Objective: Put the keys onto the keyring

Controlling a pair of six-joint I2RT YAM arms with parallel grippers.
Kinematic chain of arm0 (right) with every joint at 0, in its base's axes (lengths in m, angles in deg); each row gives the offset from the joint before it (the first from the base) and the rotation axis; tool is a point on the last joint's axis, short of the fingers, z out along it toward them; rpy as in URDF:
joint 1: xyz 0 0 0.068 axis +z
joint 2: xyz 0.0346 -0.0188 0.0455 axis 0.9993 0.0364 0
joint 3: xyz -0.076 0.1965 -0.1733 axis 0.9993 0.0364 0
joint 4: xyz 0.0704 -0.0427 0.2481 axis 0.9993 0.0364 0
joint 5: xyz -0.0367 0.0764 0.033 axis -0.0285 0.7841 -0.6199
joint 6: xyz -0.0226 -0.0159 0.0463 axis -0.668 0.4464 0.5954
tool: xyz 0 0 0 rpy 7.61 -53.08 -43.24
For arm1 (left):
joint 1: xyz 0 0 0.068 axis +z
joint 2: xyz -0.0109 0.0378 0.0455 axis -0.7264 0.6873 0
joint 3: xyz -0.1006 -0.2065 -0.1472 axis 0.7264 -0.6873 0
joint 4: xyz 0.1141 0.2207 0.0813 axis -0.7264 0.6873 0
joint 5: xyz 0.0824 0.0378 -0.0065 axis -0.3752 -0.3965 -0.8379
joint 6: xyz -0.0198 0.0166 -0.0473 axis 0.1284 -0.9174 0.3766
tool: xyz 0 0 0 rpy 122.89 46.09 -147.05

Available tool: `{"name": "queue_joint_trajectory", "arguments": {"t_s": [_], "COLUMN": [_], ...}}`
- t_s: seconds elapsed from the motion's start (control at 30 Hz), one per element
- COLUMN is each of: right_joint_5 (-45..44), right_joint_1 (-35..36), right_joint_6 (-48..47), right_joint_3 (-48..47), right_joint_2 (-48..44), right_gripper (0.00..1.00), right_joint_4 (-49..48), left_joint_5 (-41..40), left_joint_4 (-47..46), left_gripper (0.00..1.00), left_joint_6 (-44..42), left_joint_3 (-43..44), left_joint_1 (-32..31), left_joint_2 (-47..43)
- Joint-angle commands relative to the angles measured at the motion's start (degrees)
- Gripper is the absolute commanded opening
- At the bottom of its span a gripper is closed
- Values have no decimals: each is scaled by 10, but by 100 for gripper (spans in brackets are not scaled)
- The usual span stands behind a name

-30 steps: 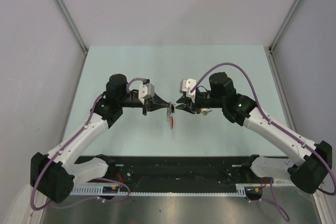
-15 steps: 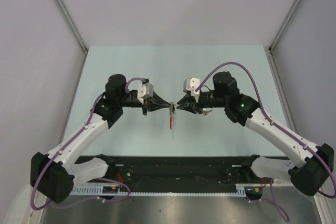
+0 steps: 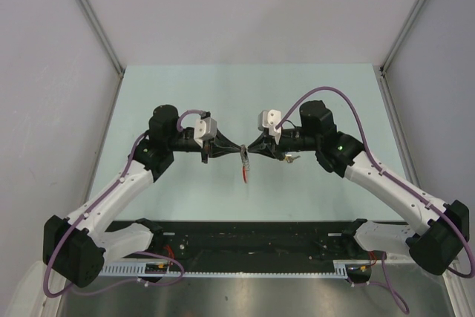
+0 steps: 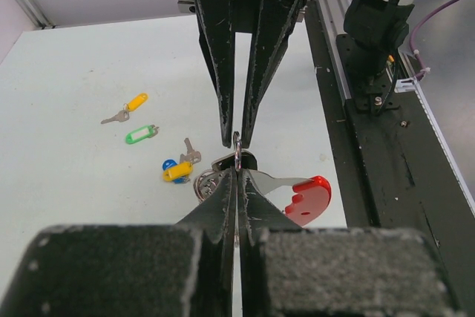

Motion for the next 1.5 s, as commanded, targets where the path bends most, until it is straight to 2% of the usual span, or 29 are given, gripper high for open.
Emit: {"name": "queue_joint_trajectory", "arguments": {"t_s": [0.0,0.07,0.43,0.73,1.3,1.47], "right_joint_5": [6,4,-21,-34,-132,-148], "right_joint_1": [-2,-1,4,12,37,42], "right_joint_6": [2,3,-4,-17,-52,-53], "right_joint_3": [-2,-2,-3,-2,-4,-4], "right_joint_2": [0,-2,-5,0,7,7], "right_gripper": [7,0,0,0,0,0], "right_joint_4": [-22,-22,-28,-20,29,29], "left_joint_5": [19,14,-40,-51,-81,-102], "left_joint_4": [-18,-6,101,108,-9,-22], "left_gripper": [0,0,0,0,0,0], "left_joint_6": [6,0,-60,-63,115,133], "left_joint_3": [7,9,44,50,34,30], "left_joint_1": [-3,-3,-18,-22,-11,-11], "left_joint_2": [-12,-10,10,15,21,18]}}
